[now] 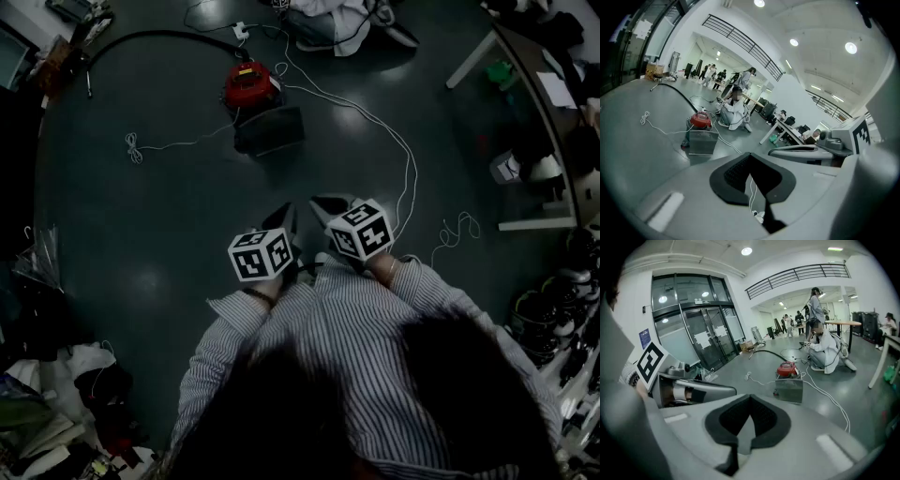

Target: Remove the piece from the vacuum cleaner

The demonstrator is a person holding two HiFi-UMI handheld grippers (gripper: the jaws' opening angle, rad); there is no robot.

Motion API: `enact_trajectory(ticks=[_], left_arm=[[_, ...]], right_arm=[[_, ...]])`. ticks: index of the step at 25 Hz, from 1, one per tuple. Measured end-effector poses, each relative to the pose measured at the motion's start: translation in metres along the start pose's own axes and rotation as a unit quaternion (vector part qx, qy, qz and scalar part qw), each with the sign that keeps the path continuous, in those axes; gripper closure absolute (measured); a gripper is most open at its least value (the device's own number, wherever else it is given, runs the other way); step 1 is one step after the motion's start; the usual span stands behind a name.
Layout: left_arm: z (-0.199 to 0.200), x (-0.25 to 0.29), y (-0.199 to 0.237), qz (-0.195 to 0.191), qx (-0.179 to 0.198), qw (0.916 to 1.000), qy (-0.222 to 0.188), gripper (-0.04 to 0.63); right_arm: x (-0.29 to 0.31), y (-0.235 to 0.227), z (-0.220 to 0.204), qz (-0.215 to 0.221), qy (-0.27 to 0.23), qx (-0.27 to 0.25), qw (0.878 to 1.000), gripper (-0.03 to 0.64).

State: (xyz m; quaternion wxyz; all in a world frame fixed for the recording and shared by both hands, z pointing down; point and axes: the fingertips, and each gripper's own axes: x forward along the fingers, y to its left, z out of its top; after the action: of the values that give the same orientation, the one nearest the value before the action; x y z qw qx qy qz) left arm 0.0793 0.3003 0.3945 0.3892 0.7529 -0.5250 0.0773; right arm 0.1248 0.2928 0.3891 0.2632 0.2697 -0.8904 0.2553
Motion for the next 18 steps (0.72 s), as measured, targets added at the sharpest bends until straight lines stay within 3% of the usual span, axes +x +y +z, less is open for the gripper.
enact_trajectory(ticks=[8, 13, 18], left_arm=[[0.003, 0.004, -0.010, -0.008, 0.018, 0.9998, 0.003, 0.600], [-0.001, 0.007, -0.011, -0.007, 0.011, 0.9999, 0.008, 0.600], [0.000, 0.010, -0.012, -0.007, 0.001, 0.9999, 0.008, 0.600]], right_arm=[[-0.001, -0.001, -0.002, 0.004, 0.004, -0.004, 1.000, 0.615], [-0.001, -0.003, -0.005, 0.008, 0.006, -0.002, 1.000, 0.615], [0.000, 0.001, 0.004, 0.049, -0.030, 0.036, 0.998, 0.615]])
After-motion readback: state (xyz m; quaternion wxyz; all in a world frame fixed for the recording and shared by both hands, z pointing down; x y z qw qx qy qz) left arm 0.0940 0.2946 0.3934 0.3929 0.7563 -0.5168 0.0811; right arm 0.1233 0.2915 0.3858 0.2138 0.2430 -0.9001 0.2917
